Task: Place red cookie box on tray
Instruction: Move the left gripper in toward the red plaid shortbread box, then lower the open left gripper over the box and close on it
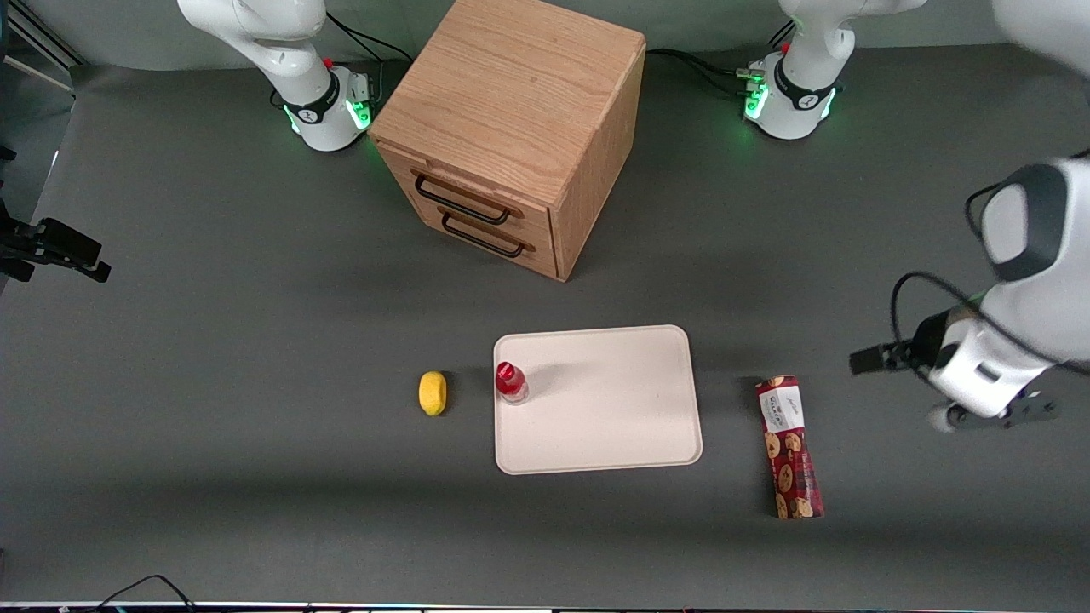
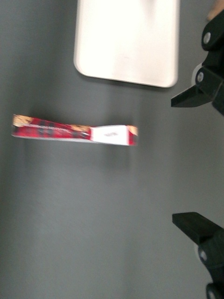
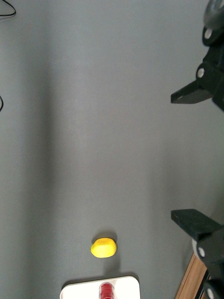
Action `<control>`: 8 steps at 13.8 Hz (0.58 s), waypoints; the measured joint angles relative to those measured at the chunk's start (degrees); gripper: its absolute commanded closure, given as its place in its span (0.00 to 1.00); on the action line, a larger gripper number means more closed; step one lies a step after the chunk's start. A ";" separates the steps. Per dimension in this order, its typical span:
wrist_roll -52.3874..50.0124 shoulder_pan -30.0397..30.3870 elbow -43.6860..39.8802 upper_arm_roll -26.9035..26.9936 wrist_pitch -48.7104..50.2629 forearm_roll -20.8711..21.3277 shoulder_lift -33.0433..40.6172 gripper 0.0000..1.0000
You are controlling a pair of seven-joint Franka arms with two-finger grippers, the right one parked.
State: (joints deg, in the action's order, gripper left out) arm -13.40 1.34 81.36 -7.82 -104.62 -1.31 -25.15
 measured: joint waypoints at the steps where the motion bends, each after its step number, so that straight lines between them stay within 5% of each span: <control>1: -0.16 -0.30 -0.29 0.00 -2.66 0.00 -2.31 0.00; 8: -2.13 -1.51 -0.61 0.03 -21.96 0.02 -15.32 0.00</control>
State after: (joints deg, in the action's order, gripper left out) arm -15.52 -0.16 80.74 -7.79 -126.58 -1.29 -40.47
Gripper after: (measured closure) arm 0.000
